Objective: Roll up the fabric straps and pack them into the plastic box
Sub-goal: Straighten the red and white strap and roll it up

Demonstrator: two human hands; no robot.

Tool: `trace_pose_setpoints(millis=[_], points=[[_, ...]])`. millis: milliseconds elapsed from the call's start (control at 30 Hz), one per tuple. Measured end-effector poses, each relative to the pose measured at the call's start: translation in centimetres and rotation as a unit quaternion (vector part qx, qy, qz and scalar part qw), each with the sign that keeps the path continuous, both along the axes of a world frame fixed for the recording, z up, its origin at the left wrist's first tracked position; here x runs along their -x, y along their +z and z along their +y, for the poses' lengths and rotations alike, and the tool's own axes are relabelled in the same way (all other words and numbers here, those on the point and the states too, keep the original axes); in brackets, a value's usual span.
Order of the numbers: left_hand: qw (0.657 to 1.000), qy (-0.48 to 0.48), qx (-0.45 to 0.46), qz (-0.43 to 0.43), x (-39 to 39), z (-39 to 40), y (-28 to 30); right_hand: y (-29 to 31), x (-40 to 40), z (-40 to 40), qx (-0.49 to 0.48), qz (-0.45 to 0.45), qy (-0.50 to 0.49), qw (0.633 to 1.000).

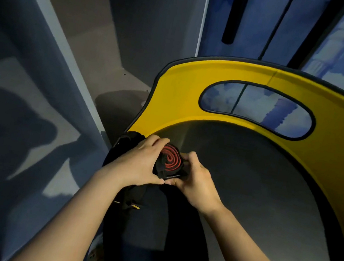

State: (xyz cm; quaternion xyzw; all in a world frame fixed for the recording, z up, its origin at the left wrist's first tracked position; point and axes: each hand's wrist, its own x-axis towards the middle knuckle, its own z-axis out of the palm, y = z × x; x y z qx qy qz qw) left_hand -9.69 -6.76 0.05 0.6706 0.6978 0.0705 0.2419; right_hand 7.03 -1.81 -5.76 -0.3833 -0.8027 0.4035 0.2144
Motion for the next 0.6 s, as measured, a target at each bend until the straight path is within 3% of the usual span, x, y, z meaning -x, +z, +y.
trace_pose_setpoints(millis=[167, 600], points=[[0.998, -0.001, -0.003, 0.058, -0.6, 0.3, -0.6, -0.7, 0.3, 0.1, -0.016, -0.017, -0.001, 1.0], [0.996, 0.005, 0.023, 0.083, -1.6, 0.9, -1.1, -1.0, -0.2, 0.8, 0.038, -0.01, 0.007, 0.999]])
